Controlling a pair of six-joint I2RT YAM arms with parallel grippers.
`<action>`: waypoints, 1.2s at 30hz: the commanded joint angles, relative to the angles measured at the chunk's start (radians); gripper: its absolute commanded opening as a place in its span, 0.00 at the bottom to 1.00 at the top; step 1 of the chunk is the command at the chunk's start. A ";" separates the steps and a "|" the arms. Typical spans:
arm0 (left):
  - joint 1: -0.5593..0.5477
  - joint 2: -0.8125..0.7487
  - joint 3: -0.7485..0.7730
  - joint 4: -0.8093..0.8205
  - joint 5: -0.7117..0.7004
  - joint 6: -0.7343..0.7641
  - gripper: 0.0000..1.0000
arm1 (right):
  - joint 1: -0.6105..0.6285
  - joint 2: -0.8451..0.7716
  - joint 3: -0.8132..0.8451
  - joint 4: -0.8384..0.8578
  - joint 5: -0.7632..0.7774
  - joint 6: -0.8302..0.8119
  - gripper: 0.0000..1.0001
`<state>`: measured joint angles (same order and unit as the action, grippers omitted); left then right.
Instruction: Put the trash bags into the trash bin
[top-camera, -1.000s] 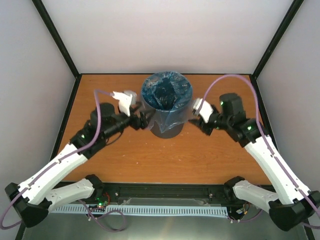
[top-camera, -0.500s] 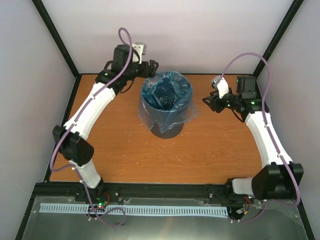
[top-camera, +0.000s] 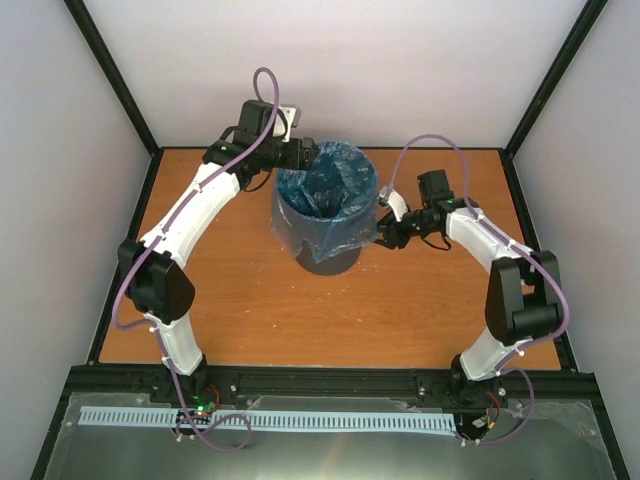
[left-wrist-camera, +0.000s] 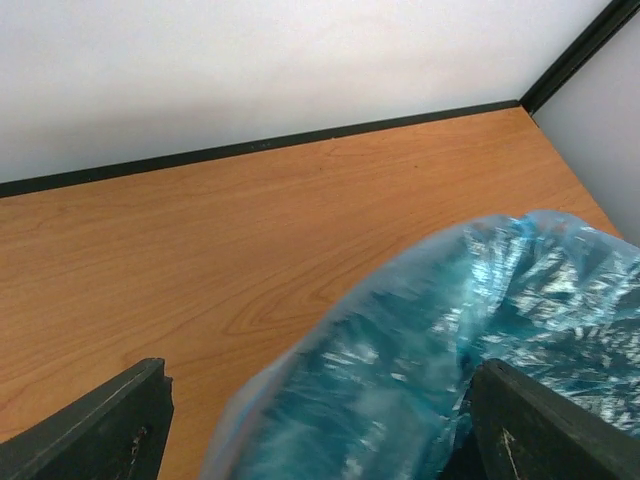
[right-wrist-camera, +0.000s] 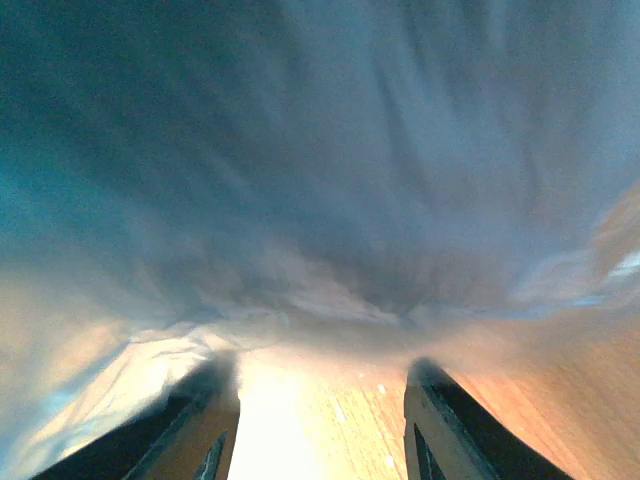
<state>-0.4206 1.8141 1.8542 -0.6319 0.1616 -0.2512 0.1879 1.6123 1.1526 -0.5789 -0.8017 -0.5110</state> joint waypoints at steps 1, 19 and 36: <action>0.008 -0.058 0.001 -0.025 -0.025 0.007 0.82 | 0.043 0.074 -0.009 0.067 0.084 0.029 0.46; -0.027 -0.224 0.101 -0.253 0.101 0.041 0.76 | -0.144 0.202 0.316 -0.027 0.140 0.122 0.53; -0.152 -0.383 -0.056 -0.414 0.016 0.068 0.68 | 0.077 0.810 1.083 -0.256 0.051 0.072 0.51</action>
<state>-0.5682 1.5127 1.8229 -1.0058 0.1860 -0.1978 0.1802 2.3974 2.2002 -0.7315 -0.6823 -0.3527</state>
